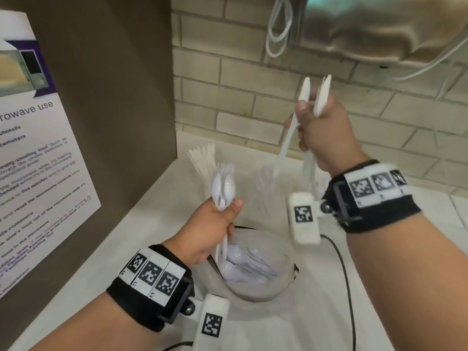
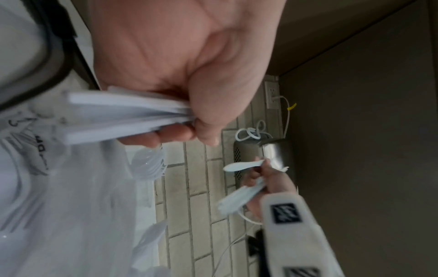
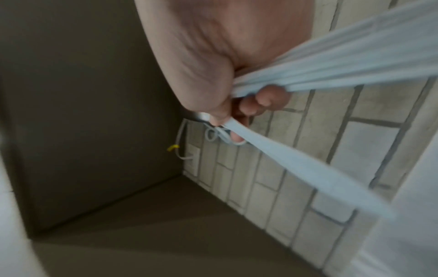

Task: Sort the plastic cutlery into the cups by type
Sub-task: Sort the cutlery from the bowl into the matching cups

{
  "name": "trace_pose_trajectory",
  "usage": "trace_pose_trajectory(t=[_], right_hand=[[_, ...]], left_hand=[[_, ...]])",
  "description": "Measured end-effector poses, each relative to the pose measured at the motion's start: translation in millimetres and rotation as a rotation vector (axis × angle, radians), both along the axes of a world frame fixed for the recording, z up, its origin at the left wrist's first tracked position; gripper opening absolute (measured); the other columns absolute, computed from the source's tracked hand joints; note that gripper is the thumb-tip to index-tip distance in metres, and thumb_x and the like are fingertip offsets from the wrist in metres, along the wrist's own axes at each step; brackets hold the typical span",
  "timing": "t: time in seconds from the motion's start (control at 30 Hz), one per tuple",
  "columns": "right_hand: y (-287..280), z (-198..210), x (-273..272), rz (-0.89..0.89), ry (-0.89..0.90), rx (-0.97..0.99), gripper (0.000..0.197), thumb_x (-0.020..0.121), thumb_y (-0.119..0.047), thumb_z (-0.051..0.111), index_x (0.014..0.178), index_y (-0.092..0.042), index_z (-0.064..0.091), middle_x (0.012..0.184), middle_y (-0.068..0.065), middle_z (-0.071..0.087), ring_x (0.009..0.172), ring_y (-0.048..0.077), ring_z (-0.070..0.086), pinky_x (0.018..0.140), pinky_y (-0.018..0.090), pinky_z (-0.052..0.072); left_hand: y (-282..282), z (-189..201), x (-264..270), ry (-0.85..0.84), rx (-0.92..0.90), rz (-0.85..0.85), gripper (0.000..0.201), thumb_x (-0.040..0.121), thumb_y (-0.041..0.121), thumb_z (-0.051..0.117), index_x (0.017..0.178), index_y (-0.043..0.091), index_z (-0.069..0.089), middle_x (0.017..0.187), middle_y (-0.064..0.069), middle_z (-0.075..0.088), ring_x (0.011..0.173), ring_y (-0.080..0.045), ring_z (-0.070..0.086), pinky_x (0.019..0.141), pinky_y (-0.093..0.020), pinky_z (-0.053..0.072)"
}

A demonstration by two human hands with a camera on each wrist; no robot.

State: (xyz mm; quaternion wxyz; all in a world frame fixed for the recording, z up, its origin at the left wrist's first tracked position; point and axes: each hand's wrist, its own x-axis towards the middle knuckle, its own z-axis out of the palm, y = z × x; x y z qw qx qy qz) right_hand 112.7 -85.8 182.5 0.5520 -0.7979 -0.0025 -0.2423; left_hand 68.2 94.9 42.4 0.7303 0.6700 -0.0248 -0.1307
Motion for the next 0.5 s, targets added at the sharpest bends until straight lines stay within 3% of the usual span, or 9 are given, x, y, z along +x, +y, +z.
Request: trace_pose_trajectory(t=[0.1,0.2,0.27,0.4,0.5], right_hand=[[11,-7,40,0.081,0.030,-0.002,0.013,0.100,-0.021,0.045,0.114,-0.020,0.046,0.075,0.002,0.058,0.064,0.016,0.059,0.055,0.031,0.050],[33,-22,74,0.241,0.051,0.022,0.013,0.101,-0.021,0.042,0.114,-0.022,0.043,0.078,0.008,0.054,0.050,0.023,0.059,0.055,0.038,0.055],[48,-34,93,0.310,0.044,0.030,0.012,0.101,-0.020,0.042,0.113,-0.022,0.044,0.081,0.010,0.055,0.046,0.022,0.052,0.053,0.035,0.052],[75,-62,124,0.407,0.024,0.074,0.015,0.101,-0.012,0.042,0.106,-0.026,0.043,0.075,0.009,0.053,0.053,0.020,0.047,0.057,0.031,0.046],[86,-83,139,0.442,-0.011,0.130,0.020,0.100,-0.009,0.043,0.103,-0.029,0.046,0.073,0.005,0.047,0.060,0.017,0.046,0.058,0.021,0.046]], left_hand=[[-1,1,0,0.096,-0.100,0.091,0.018,0.092,0.033,0.060,0.089,0.016,0.058,0.054,0.004,0.044,0.052,-0.012,0.044,0.061,-0.035,0.044],[4,-4,2,0.120,-0.119,0.187,0.020,0.091,0.035,0.061,0.088,0.015,0.059,0.052,0.004,0.044,0.050,-0.014,0.043,0.063,-0.037,0.042],[9,-6,4,0.128,-0.117,0.243,0.020,0.091,0.036,0.060,0.087,0.016,0.061,0.052,0.003,0.045,0.048,-0.014,0.043,0.066,-0.038,0.042],[15,-8,6,0.189,-0.177,0.319,0.021,0.090,0.037,0.061,0.088,0.016,0.059,0.051,0.002,0.045,0.044,-0.013,0.044,0.063,-0.037,0.041],[19,-12,6,0.220,-0.184,0.334,0.022,0.089,0.041,0.061,0.086,0.019,0.058,0.050,0.001,0.045,0.041,-0.013,0.045,0.067,-0.038,0.039]])
